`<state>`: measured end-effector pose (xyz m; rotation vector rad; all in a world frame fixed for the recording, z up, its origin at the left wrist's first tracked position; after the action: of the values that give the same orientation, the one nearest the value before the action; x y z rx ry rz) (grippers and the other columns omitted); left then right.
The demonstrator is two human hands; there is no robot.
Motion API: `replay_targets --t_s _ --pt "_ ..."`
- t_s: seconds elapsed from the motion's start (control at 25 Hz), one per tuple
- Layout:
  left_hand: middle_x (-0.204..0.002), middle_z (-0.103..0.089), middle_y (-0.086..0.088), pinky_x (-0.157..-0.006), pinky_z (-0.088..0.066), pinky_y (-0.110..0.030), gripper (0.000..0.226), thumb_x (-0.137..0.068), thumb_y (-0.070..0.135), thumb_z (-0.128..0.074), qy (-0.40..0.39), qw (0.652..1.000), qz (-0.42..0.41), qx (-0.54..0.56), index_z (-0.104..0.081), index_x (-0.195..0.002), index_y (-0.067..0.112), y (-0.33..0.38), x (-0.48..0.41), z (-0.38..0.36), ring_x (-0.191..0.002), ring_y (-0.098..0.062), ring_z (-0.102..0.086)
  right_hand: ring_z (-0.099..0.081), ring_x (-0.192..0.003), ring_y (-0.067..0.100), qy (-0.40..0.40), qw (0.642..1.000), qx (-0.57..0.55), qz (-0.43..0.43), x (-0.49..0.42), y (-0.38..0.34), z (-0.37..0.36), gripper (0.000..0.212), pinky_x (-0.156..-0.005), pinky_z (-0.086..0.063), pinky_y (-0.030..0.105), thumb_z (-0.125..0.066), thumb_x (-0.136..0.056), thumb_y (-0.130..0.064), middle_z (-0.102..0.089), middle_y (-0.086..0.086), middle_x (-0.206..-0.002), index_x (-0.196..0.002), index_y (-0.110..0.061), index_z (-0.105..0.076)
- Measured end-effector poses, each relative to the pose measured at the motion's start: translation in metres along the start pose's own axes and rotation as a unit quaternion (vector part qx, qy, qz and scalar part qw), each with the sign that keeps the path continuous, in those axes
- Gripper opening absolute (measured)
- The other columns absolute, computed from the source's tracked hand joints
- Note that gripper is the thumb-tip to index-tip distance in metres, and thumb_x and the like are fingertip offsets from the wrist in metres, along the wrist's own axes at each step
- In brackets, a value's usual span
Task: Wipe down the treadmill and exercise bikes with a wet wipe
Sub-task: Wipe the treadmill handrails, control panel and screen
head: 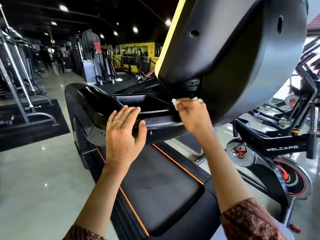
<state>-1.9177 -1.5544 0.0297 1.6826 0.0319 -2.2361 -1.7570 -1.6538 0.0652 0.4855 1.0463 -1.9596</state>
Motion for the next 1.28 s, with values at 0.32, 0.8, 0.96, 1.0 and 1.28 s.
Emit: replay_targets --t_s 0.32,0.8,0.96,1.0,1.28 --pt "-0.114 -0.067 -0.011 -0.109 -0.03 -0.037 0.038 -0.089 0.024 -0.048 0.026 1.0 -0.007 -0.005 -0.066 -0.113 0.002 0.001 0.001 0.0 -0.116 -0.027 -0.058 -0.056 -0.096 0.033 0.01 1.0 0.012 0.017 0.019 -0.015 0.007 0.027 -0.085 -0.044 0.039 -0.044 -0.098 -0.017 -0.064 0.014 -0.09 -0.102 -0.004 -0.067" --pt "-0.113 -0.068 -0.009 -0.109 -0.03 -0.037 0.036 -0.09 0.024 -0.048 0.024 1.0 -0.004 -0.005 -0.067 -0.112 0.003 -0.001 0.0 -0.001 -0.116 -0.025 -0.058 -0.007 -0.145 0.012 0.076 0.981 -0.139 0.116 0.071 -0.009 -0.038 0.044 -0.119 -0.003 0.028 -0.037 -0.101 -0.025 -0.024 -0.006 -0.152 -0.143 -0.012 -0.036" --pt "-0.114 -0.068 -0.009 -0.109 -0.03 -0.036 0.037 -0.09 0.025 -0.048 0.017 1.0 -0.003 -0.002 -0.067 -0.113 0.003 -0.001 0.002 0.0 -0.117 -0.025 -0.057 0.0 -0.146 0.011 0.186 0.942 -0.266 -0.084 0.064 0.023 -0.032 0.042 -0.118 -0.013 0.034 -0.038 -0.102 -0.024 -0.013 -0.005 -0.156 -0.143 -0.014 -0.04" --pt "-0.114 -0.067 -0.009 -0.11 -0.029 -0.035 0.037 -0.091 0.025 -0.048 0.016 1.0 -0.006 -0.006 -0.066 -0.114 0.003 -0.001 0.002 0.0 -0.117 -0.025 -0.057 0.0 -0.146 0.014 0.179 0.947 -0.261 -0.052 0.068 0.009 -0.039 0.043 -0.119 -0.013 0.034 -0.038 -0.102 -0.022 -0.013 -0.001 -0.156 -0.143 -0.011 -0.04" --pt "-0.117 -0.066 -0.01 -0.111 -0.028 -0.036 0.037 -0.092 0.026 -0.048 0.015 1.0 0.002 -0.008 -0.065 -0.116 0.004 -0.003 0.002 0.0 -0.119 -0.024 -0.056 -0.013 -0.145 0.017 0.227 0.953 -0.196 -0.041 0.059 0.043 -0.028 0.04 -0.116 -0.019 0.048 -0.038 -0.102 -0.019 -0.031 0.005 -0.152 -0.14 -0.01 -0.042"
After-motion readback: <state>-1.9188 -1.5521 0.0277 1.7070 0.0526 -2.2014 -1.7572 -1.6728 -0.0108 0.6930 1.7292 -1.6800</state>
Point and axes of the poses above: each hand's wrist, its own x-axis away from the middle knuckle, its own z-axis out of the back of the hand, y = z × x, the point moved 5 cm from there along -x, towards the middle knuckle
